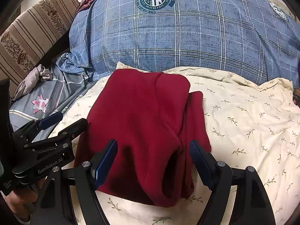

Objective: Fold small clothes

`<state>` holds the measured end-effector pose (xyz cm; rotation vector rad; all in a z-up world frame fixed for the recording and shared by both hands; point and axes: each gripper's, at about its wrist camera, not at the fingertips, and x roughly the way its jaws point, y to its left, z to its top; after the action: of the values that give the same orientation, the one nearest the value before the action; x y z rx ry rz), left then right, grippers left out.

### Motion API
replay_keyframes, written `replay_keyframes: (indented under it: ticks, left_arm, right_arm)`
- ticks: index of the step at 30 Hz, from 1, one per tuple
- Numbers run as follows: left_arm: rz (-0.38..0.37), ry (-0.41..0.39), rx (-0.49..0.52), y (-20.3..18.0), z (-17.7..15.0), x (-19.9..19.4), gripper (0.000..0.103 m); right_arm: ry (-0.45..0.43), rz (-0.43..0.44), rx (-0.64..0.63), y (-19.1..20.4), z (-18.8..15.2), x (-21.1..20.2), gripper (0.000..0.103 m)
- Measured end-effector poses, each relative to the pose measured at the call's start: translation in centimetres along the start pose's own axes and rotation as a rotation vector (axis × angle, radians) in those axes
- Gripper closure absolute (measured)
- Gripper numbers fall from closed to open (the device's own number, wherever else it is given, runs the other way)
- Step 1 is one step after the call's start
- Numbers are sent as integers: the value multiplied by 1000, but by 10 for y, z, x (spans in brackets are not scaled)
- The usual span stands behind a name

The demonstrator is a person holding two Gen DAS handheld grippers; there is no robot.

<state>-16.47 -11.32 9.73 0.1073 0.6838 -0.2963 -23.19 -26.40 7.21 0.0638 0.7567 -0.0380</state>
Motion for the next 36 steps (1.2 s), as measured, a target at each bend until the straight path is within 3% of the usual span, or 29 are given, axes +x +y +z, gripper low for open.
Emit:
replay_keyframes:
  ticks: [36]
  left_arm:
    - [-1, -6, -9, 1, -3, 0, 28]
  right_arm:
    - [12, 13, 6, 4, -1, 5, 23]
